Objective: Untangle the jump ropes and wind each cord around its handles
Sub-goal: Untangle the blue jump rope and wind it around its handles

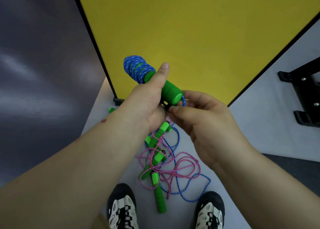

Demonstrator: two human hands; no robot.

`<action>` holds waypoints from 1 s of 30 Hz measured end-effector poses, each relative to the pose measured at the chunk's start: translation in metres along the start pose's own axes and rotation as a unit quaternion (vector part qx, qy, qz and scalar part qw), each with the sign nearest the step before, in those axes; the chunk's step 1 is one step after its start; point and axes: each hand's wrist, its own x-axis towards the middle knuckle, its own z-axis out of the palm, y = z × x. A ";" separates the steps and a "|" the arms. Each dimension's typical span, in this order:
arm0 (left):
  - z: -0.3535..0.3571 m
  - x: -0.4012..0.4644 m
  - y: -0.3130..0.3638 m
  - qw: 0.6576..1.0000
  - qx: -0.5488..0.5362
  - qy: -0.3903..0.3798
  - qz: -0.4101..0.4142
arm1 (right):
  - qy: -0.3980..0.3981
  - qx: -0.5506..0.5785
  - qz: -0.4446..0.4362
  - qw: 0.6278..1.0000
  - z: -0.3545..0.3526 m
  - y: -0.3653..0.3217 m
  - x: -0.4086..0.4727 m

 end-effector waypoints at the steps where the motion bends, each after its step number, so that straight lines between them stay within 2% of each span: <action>1: -0.001 0.001 -0.001 1.000 0.000 -0.004 -0.003 | 0.008 0.006 -0.006 1.000 -0.001 -0.002 0.002; 4: -0.003 0.001 -0.002 1.000 0.002 -0.008 -0.014 | 0.021 -0.021 -0.023 0.999 -0.003 -0.004 0.004; 8: -0.003 0.002 -0.003 0.999 -0.017 -0.013 -0.042 | -0.016 -0.172 -0.110 0.979 -0.003 -0.002 0.001; 13: -0.001 0.003 -0.004 0.998 -0.029 -0.027 -0.046 | 0.047 -0.197 -0.140 0.969 -0.006 -0.001 0.007; 19: -0.003 0.000 -0.005 0.996 -0.009 -0.076 -0.055 | 0.012 -0.303 -0.183 0.935 -0.006 0.000 0.010; 24: -0.002 0.001 -0.006 0.995 -0.018 -0.093 -0.044 | 0.016 -0.432 -0.275 0.858 -0.009 0.002 0.016; 28: -0.005 0.005 -0.007 0.998 0.014 -0.066 -0.016 | 0.015 -0.503 -0.339 0.795 -0.013 0.007 0.023; 29: -0.005 0.004 -0.006 0.998 0.008 -0.063 -0.019 | 0.004 -0.494 -0.335 0.802 -0.013 0.005 0.024; 30: -0.004 0.003 -0.004 0.998 0.000 -0.064 -0.025 | -0.012 -0.466 -0.311 0.828 -0.013 0.003 0.023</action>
